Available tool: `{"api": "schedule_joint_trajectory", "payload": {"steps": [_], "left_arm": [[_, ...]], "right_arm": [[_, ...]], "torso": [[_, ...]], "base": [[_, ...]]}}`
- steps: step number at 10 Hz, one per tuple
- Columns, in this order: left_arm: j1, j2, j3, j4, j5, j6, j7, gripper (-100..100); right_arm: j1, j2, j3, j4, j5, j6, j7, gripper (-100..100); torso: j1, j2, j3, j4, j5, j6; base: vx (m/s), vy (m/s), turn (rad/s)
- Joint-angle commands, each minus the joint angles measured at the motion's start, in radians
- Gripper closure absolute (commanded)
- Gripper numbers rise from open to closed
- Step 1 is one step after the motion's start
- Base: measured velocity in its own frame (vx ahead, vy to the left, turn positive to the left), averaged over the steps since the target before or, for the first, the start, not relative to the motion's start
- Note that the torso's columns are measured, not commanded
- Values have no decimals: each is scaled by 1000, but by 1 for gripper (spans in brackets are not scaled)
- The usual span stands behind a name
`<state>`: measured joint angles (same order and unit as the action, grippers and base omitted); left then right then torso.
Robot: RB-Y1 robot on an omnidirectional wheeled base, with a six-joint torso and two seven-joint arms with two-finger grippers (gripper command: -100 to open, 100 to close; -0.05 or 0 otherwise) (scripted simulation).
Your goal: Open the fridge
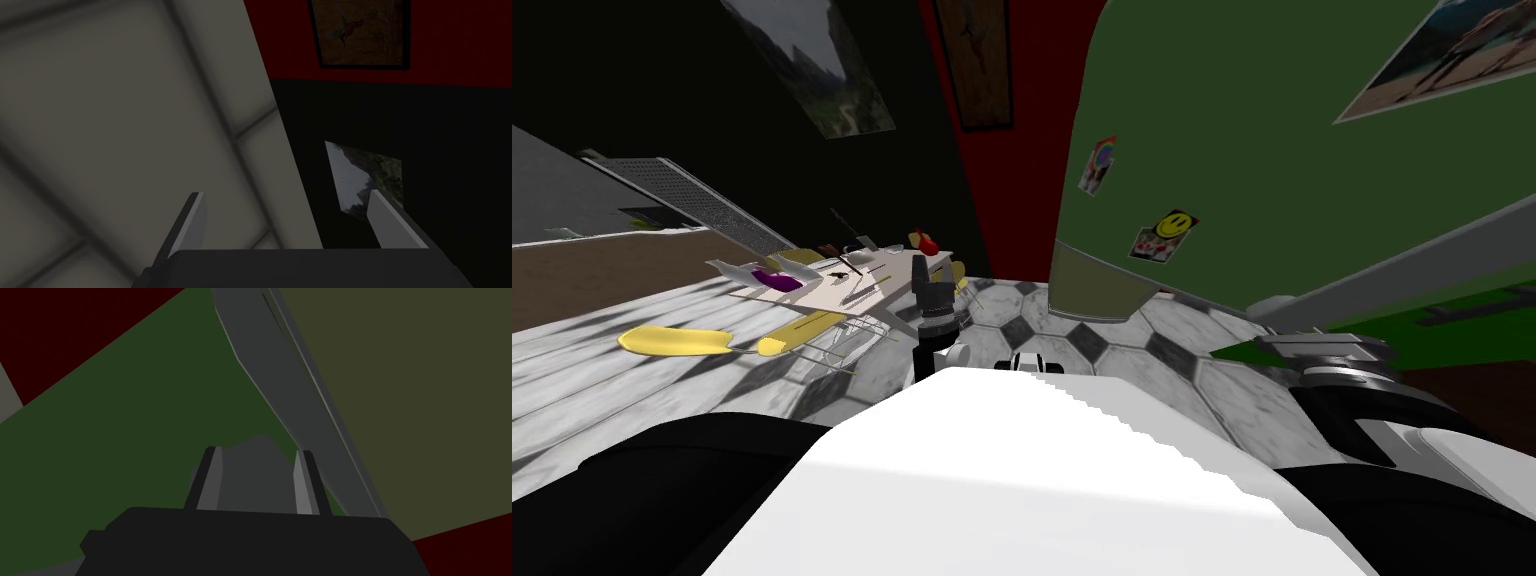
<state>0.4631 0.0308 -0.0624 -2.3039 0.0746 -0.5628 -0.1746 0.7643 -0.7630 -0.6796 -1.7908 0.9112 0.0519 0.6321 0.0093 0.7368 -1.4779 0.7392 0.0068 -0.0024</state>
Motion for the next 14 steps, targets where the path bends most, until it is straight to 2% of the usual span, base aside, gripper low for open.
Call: {"api": "schedule_joint_trajectory", "payload": {"steps": [1, 5, 6, 7, 9, 11, 12, 14], "left_arm": [[0, 0, 0, 0, 0, 0, 0, 0], [0, 0, 0, 0, 0, 0, 0, 0], [0, 0, 0, 0, 0, 0, 0, 0], [0, 0, 0, 0, 0, 0, 0, 0], [0, 0, 0, 0, 0, 0, 0, 0], [0, 0, 0, 0, 0, 0, 0, 0], [0, 0, 0, 0, 0, 0, 0, 0], [0, 0, 0, 0, 0, 0, 0, 0]], "right_arm": [[6, 6, -19, 4, -1, 7, 0, 100], [31, 10, -43, 13, -10, 34, -4, 100], [31, 16, -32, 14, -8, 26, -3, 100], [41, 22, -36, 21, -12, 37, -4, 100], [48, 24, -43, 25, -15, 47, -5, 100], [62, 30, -57, 32, -22, 67, -6, 100], [106, -2, -76, 21, -52, 49, -29, -100], [146, -35, -100, 14, -81, 39, -52, -100]], "torso": [[-3, 1, 0, 0, 1, -2], [-2, 4, 2, 2, 2, 2], [-2, 4, 1, 2, 3, 2], [-7, 4, 1, 2, 2, 1], [0, 2, 1, 0, -1, 5], [-3, 3, 2, 0, -1, 1], [-1, 2, 1, 0, 0, 2], [-16, 2, 1, 0, -6, 1]], "base": [[-5, 225, -60], [-8, 259, -74], [5, 113, -35], [27, 136, -47], [62, 219, -81], [46, 223, -64], [76, 122, -139], [57, -6, -64]]}}
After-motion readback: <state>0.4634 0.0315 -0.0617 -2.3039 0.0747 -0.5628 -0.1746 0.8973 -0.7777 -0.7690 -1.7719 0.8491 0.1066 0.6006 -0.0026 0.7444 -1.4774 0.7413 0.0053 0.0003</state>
